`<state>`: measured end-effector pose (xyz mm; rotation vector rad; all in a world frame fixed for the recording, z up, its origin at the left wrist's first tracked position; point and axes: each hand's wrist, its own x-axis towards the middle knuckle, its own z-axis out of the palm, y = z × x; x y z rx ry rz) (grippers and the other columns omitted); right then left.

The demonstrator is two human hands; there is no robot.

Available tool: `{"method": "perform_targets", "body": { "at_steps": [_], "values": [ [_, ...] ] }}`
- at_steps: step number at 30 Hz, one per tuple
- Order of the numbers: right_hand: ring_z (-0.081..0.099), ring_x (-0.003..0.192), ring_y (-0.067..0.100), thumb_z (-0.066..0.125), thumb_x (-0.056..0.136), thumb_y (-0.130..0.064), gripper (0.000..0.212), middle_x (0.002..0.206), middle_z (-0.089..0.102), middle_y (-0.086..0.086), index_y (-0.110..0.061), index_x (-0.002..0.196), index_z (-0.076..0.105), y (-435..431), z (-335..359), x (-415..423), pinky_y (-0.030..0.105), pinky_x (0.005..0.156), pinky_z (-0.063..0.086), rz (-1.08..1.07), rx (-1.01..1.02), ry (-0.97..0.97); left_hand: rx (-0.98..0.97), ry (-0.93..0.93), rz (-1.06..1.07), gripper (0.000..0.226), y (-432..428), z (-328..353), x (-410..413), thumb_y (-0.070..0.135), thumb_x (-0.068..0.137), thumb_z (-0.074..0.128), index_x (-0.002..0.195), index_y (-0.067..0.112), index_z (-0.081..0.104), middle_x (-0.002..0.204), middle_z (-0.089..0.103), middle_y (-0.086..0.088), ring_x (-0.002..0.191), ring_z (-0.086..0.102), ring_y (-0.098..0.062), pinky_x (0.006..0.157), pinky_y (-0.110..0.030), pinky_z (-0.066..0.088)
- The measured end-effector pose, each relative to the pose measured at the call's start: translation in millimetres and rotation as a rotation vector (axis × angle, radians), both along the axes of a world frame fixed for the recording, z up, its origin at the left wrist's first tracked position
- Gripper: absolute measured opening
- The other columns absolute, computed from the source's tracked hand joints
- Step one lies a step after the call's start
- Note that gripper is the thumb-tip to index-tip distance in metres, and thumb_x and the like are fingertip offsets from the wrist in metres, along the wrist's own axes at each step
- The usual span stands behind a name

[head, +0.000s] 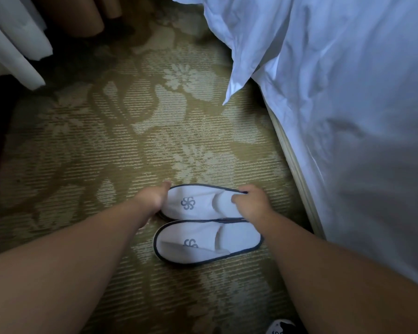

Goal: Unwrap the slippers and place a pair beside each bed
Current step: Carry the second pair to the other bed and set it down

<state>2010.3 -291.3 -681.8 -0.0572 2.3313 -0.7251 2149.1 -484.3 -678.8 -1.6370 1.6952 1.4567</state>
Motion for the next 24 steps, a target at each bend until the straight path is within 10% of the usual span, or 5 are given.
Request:
{"method": "perform_targets", "body": {
  "at_steps": [7,19,24],
  "values": [
    [0.059,0.111,0.033,0.040,0.090,-0.067,0.075,0.125,0.058,0.014,-0.011,0.139,0.044,2.6,-5.9,-20.1,0.051,0.101,0.045,-0.360,0.030,-0.371,0.027,0.029,-0.023,0.079,3.1,-10.8,-15.6,0.062,0.101,0.030,0.153,0.003,0.035,0.163,0.028,-0.019,0.148,0.029,-0.038,0.120,-0.048,0.025],
    [0.047,0.129,0.032,0.040,0.093,-0.064,0.076,0.148,0.044,0.012,-0.009,0.145,0.040,-41.6,11.5,-65.0,0.048,0.109,0.039,-0.274,-0.026,-0.319,-0.061,0.106,0.186,0.086,-24.1,-12.9,-46.4,0.071,0.097,0.024,0.154,0.007,0.034,0.164,0.027,-0.017,0.149,0.026,-0.036,0.119,-0.046,0.023],
    [0.063,0.085,0.021,0.039,0.094,-0.064,0.069,0.101,0.061,0.006,-0.013,0.140,0.044,-55.1,29.3,-101.7,0.036,0.067,0.051,-0.293,-0.028,-0.277,-0.025,0.194,0.290,0.085,-42.8,-12.8,-58.8,0.073,0.096,0.026,0.154,0.012,0.034,0.164,0.029,-0.010,0.149,0.029,-0.032,0.119,-0.047,0.021]
  ]
}}
